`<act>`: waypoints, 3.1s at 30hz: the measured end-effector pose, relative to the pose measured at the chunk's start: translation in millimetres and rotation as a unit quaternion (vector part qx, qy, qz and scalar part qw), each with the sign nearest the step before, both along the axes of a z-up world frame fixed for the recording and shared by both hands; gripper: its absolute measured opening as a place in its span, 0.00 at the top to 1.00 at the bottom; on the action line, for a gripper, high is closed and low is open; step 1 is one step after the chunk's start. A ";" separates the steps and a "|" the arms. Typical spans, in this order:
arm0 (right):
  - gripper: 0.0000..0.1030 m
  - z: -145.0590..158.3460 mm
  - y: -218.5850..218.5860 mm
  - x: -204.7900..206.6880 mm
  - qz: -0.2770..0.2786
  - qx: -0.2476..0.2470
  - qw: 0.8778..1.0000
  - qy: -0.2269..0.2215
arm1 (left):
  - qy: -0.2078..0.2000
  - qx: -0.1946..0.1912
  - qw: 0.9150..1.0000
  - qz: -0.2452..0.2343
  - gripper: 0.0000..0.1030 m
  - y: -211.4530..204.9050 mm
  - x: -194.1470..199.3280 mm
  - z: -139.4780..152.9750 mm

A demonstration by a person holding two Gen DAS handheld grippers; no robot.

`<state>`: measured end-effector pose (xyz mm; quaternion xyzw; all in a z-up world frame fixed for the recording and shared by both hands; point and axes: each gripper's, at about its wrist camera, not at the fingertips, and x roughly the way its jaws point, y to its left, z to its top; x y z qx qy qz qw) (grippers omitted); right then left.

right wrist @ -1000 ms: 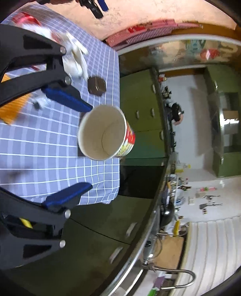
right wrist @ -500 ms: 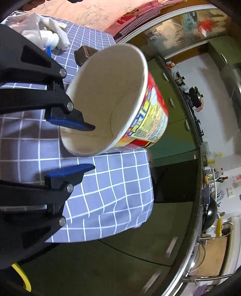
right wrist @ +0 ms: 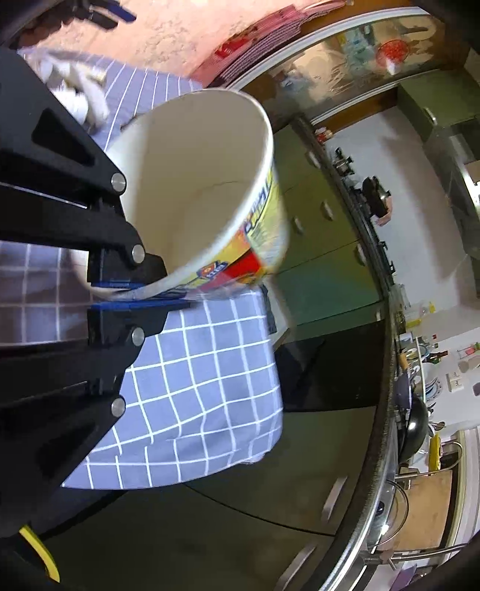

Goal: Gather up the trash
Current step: 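Carry the noodle cup over the yellow-rimmed bin and open the right gripper, then grasp the red Coca-Cola can with the left gripper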

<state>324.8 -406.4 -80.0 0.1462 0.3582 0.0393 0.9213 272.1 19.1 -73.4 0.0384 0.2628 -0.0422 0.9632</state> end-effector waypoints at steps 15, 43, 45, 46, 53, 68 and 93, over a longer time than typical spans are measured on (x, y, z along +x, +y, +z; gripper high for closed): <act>0.96 97.3 -134.2 -178.7 -0.079 -0.020 0.993 0.085 | -0.036 -0.014 0.999 -0.018 0.04 1.0 -35.2 31.7; 0.86 -147.3 -210.8 -177.3 -0.104 -0.040 0.937 0.332 | 0.016 -0.004 0.998 -0.057 0.04 -48.5 -144.0 46.2; 0.83 -137.7 -208.3 -177.5 -0.104 -0.043 0.940 0.323 | 0.021 -0.003 0.998 -0.063 0.04 -50.1 -145.1 45.8; 0.82 -136.0 -204.8 -180.2 -0.103 -0.043 0.942 0.317 | 0.025 -0.003 0.998 -0.065 0.04 -50.8 -146.0 45.7; 0.76 -97.5 -186.7 -205.5 -0.083 -0.029 0.960 0.265 | 0.076 0.018 0.992 -0.097 0.04 -55.4 -156.9 39.4; 0.66 -45.2 -118.6 -256.7 -0.016 -0.033 0.982 0.187 | 0.206 0.122 0.965 -0.103 0.04 -88.5 -158.7 -38.7; 0.65 -47.8 -114.2 -266.5 0.002 -0.024 0.984 0.176 | 0.221 0.125 0.961 -0.111 0.30 -78.4 -160.2 -32.9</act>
